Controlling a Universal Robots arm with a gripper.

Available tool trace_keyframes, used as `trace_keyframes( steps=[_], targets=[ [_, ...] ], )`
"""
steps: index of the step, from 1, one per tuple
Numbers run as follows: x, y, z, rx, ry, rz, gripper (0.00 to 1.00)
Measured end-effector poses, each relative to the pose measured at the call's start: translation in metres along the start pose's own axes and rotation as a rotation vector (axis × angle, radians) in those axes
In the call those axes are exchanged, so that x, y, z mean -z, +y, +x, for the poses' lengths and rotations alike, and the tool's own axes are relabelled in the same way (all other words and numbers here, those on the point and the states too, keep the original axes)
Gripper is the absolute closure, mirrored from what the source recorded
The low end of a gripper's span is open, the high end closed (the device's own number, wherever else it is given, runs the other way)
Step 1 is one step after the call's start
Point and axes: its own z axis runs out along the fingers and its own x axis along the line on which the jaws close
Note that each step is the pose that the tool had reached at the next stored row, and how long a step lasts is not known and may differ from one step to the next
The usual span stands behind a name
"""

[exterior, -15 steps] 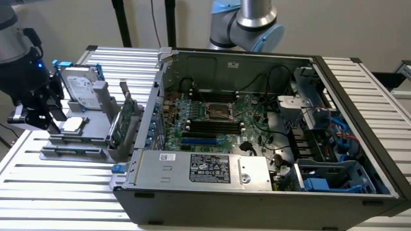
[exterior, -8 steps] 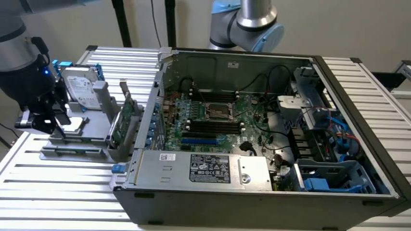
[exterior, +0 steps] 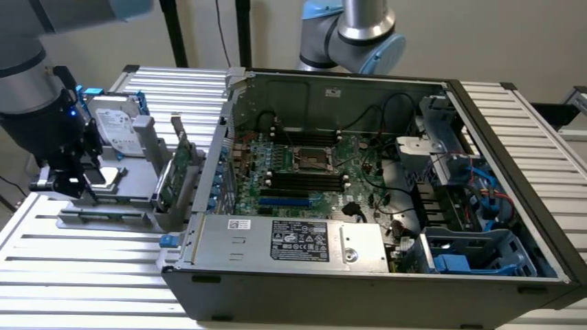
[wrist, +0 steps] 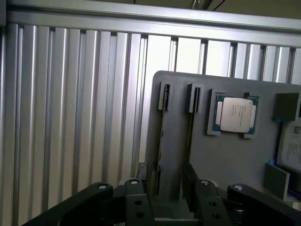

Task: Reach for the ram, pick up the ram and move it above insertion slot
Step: 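Pick up the ram and move it above insertion slot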

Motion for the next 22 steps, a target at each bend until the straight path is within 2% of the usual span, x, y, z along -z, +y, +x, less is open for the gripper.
trace_keyframes(
  steps=[22],
  targets=[
    [-0.04, -0.0007, 0.001, -0.018, -0.0003, 0.0003, 0.58]
  ],
)
